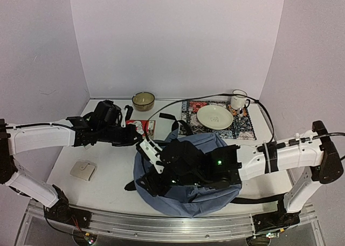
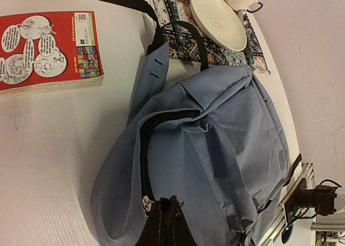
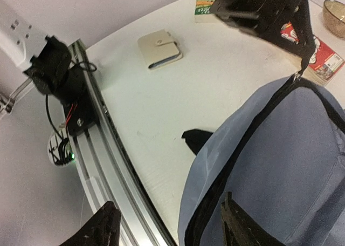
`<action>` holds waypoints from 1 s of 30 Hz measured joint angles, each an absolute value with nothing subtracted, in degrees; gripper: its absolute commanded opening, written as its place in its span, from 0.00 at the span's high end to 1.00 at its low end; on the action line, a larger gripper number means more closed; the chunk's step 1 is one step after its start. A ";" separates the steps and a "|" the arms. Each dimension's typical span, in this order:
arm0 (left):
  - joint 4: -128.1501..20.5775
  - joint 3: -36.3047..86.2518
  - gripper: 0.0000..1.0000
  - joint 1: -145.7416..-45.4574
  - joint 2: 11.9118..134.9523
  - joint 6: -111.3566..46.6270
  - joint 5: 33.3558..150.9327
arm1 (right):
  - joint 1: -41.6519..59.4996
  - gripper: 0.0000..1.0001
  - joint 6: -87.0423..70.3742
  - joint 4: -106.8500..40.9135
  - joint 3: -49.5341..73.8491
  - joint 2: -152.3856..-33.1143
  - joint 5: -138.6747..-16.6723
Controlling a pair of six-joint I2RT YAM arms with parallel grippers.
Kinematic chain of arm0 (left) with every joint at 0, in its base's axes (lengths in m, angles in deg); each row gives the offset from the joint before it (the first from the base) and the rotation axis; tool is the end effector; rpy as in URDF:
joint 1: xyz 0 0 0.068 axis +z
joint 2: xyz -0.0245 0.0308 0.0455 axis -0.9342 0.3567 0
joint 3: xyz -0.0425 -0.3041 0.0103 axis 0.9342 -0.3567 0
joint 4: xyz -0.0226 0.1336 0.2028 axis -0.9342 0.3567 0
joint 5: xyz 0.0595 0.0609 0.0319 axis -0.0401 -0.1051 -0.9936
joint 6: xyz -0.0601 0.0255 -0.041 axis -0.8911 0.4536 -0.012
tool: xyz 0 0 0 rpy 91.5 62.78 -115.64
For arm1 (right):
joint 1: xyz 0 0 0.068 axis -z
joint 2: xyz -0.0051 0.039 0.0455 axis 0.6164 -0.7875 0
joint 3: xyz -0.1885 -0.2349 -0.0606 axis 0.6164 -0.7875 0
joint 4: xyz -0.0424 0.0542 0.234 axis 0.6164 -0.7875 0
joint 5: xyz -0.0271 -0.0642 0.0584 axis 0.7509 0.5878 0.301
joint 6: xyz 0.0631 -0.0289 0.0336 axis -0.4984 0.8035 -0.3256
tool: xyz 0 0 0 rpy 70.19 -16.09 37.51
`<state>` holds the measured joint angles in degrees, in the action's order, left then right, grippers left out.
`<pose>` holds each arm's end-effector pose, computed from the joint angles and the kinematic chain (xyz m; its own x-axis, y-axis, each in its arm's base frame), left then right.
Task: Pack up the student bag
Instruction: Hold the largest pocket of the student bag, then unzip the largest pocket of the student bag.
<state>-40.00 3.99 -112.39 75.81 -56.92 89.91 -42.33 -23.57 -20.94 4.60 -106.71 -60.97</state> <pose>0.2101 -0.2074 0.2722 -0.8017 -0.0505 -0.5957 0.3333 0.7895 -0.5154 0.0784 0.4014 0.3255 -0.3975 -0.1265 -0.9089 -0.8621 0.3907 0.3226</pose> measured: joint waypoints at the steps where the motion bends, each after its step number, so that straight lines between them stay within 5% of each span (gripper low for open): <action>1: -40.22 3.58 1.00 -112.39 75.42 -57.08 90.42 | -42.14 0.36 -24.42 -20.85 6.05 -107.95 -59.71; 15: -42.31 1.80 1.00 -112.68 73.09 -58.83 93.88 | -36.70 0.40 -37.95 -23.82 17.61 -123.22 -47.41; 23: -42.80 1.80 1.00 -112.91 73.07 -59.24 94.25 | -35.91 0.99 -40.33 -23.96 19.04 -126.12 -47.17; 30: -42.91 2.47 1.00 -112.91 74.36 -58.62 91.92 | -36.71 1.00 -40.06 -23.81 17.60 -125.08 -48.74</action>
<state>-42.91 2.47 -112.91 74.36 -58.62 91.92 -36.71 -40.06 -23.81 17.60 -125.08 -48.74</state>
